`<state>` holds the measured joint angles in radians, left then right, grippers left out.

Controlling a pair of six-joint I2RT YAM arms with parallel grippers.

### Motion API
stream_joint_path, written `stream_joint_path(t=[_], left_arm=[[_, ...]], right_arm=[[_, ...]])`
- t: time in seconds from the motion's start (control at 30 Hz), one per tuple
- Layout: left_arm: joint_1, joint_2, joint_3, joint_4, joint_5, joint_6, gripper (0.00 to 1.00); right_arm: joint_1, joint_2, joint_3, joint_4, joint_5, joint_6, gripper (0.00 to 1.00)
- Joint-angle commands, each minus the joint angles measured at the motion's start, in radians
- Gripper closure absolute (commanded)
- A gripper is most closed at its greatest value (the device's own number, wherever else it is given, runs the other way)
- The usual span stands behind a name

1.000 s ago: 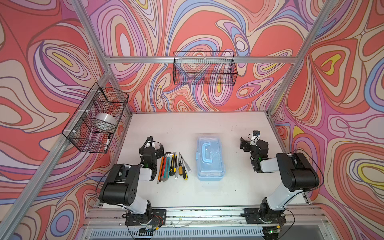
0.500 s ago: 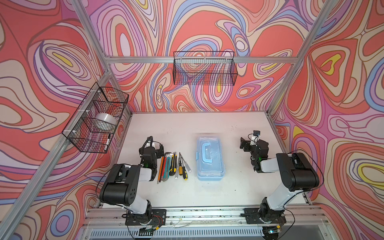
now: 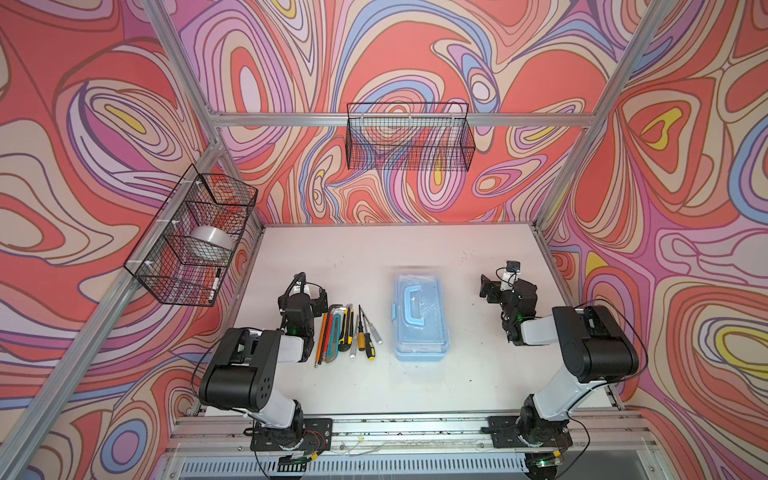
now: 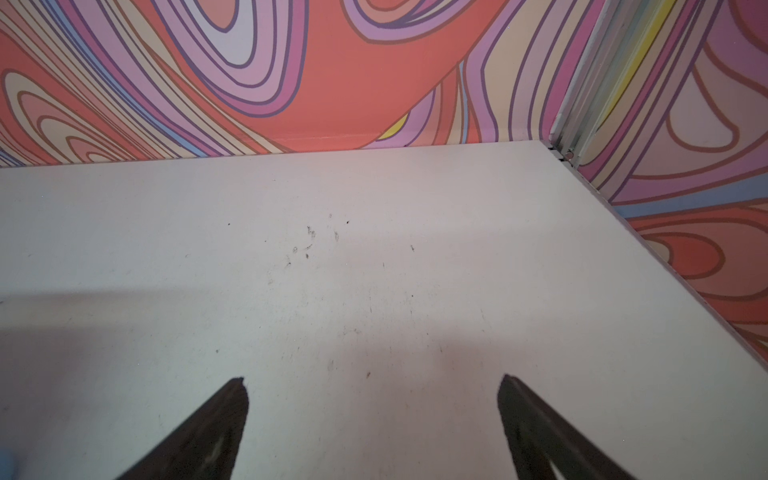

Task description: Pack the tool kit

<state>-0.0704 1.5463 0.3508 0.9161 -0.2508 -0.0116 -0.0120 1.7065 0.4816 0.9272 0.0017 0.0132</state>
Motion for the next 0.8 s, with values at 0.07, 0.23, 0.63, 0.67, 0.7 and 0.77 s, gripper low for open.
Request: stream_joint_path(t=[0.07, 0.23, 0.63, 0.67, 0.7, 0.77], left_arm=[[0.004, 0.002, 0.011, 0.018, -0.001, -0.003, 0.0], [0.008, 0.002, 0.013, 0.01, 0.01, -0.005, 0.0], [0.02, -0.003, 0.003, 0.019, 0.058, -0.004, 0.0], [0.01, -0.007, -0.011, 0.04, 0.086, 0.019, 0.0], [-0.002, -0.006, -0.025, 0.069, 0.113, 0.047, 0.0], [-0.011, -0.01, -0.044, 0.122, 0.08, 0.047, 0.0]], right_arm=[[-0.002, 0.004, -0.003, 0.009, -0.008, 0.007, 0.02], [-0.002, 0.005, -0.001, 0.006, -0.009, 0.007, 0.02], [0.026, -0.147, 0.065, -0.234, 0.199, 0.053, 0.02], [0.027, -0.194, 0.098, -0.319, 0.234, 0.077, 0.02], [0.027, -0.229, 0.125, -0.375, 0.222, 0.092, 0.02], [0.029, -0.261, 0.17, -0.457, 0.184, 0.124, 0.02]])
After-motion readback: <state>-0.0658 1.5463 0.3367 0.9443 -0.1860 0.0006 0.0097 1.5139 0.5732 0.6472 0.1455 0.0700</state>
